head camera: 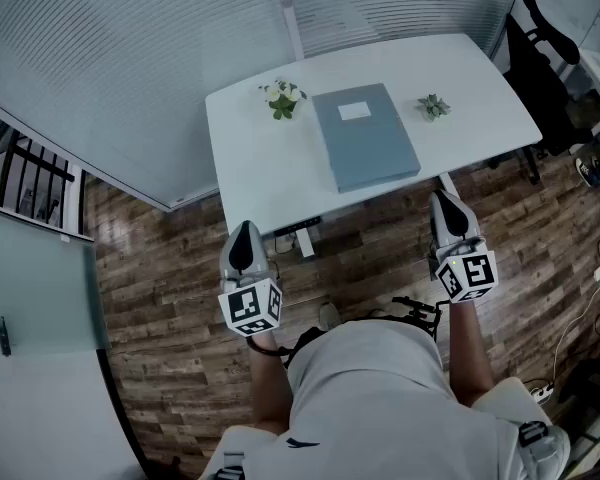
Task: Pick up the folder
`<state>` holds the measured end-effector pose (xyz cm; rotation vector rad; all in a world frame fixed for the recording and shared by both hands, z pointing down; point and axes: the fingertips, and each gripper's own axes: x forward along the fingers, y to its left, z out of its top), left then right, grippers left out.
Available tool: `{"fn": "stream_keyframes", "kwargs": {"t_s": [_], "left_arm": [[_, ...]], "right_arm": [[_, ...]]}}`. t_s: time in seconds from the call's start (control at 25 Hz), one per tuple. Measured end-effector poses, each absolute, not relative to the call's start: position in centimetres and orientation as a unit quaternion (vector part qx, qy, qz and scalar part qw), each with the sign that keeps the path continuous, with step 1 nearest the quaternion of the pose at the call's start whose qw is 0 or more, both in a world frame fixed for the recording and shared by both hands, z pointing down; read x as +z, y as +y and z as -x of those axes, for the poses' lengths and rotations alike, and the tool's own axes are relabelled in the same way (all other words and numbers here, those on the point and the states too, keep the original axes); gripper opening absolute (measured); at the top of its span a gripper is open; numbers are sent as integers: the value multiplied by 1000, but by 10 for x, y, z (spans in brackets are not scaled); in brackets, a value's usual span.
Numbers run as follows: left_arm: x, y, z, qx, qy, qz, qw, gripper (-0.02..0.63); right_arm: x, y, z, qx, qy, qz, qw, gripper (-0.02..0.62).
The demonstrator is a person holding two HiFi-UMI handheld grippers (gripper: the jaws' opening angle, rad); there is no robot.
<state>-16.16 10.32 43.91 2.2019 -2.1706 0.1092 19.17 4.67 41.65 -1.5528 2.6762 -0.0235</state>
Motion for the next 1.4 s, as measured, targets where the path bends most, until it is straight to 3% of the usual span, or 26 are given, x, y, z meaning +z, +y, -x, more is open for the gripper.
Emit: {"fn": "stream_keyframes", "kwargs": {"t_s": [0.68, 1.4], "left_arm": [[445, 110, 166, 44, -701, -712, 25, 6], [442, 95, 206, 47, -685, -727, 26, 6]], "right_arm": [[415, 49, -194, -34, 864, 499, 54, 0], [411, 42, -171, -32, 848, 527, 39, 0]]}}
